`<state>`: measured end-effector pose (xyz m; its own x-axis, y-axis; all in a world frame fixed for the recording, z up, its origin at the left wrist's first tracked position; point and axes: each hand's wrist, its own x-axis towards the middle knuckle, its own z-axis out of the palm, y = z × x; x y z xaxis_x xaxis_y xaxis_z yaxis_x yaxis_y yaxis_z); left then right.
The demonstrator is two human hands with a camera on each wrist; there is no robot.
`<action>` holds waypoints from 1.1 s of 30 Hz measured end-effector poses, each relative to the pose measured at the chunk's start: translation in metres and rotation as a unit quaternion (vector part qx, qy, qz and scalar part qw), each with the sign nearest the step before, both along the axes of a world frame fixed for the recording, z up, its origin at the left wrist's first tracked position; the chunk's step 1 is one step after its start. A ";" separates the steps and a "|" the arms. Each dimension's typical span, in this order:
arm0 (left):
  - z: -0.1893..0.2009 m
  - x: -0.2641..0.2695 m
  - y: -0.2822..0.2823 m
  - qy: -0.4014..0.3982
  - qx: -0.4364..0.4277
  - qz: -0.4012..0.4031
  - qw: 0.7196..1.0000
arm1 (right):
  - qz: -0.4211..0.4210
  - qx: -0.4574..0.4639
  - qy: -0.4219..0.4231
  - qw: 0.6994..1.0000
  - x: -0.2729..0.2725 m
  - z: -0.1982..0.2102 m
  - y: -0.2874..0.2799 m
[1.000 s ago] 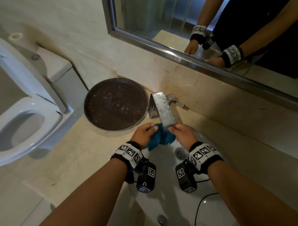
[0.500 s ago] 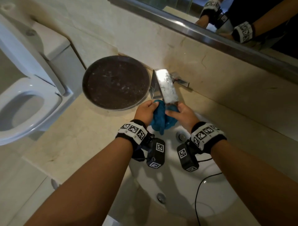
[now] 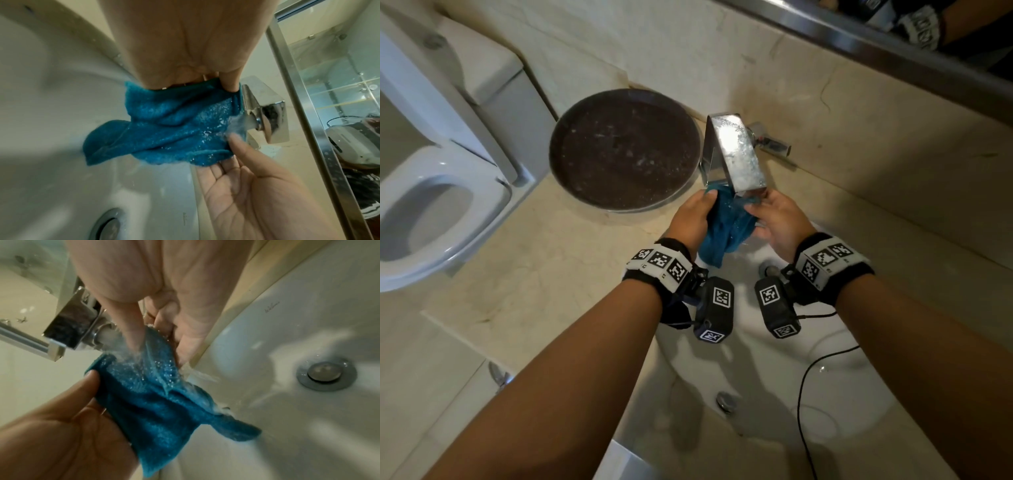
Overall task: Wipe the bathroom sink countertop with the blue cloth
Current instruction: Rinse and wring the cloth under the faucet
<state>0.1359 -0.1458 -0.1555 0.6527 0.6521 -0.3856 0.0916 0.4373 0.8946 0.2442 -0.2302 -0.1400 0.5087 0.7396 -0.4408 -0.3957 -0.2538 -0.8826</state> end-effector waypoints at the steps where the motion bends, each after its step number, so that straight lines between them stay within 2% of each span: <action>1: 0.001 -0.001 0.000 0.006 0.004 0.001 1.000 | -0.005 0.013 0.025 1.000 0.001 -0.001 0.000; 5: 0.006 0.001 -0.005 -0.007 -0.031 -0.026 0.999 | -0.003 0.042 0.081 0.996 0.000 -0.002 -0.003; 8: 0.003 0.003 -0.008 0.020 -0.075 -0.038 0.996 | -0.005 0.028 0.071 0.997 0.003 0.001 -0.005; 11: -0.003 0.004 -0.009 0.043 -0.091 -0.002 0.995 | -0.027 0.022 0.061 0.997 0.009 0.006 -0.012; 16: -0.004 0.006 -0.011 0.044 -0.077 0.000 0.996 | -0.009 -0.014 -0.041 0.999 0.021 0.011 -0.030; 20: 0.005 0.009 -0.008 0.086 0.053 -0.013 0.995 | 0.024 -0.081 -0.159 0.984 0.030 0.015 -0.041; 21: 0.007 0.009 -0.008 0.085 0.063 -0.013 0.994 | 0.025 -0.093 -0.178 0.979 0.031 0.015 -0.043; 26: 0.008 0.014 -0.003 0.079 0.060 -0.043 0.994 | 0.017 -0.128 -0.242 0.962 0.036 0.017 -0.045; 28: 0.006 0.016 -0.001 0.052 0.045 -0.048 0.997 | 0.011 -0.138 -0.262 0.955 0.038 0.017 -0.046; 30: 0.003 0.017 0.000 0.027 0.017 -0.044 0.999 | 0.006 -0.147 -0.274 0.950 0.040 0.016 -0.048; 33: -0.002 0.021 0.004 0.032 0.018 -0.041 0.998 | 0.011 -0.150 -0.275 0.950 0.043 0.016 -0.050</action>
<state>0.1568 -0.1420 -0.1577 0.6794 0.6113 -0.4058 0.1840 0.3935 0.9007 0.2872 -0.2800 -0.1242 0.7089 0.6358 -0.3054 0.1126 -0.5294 -0.8409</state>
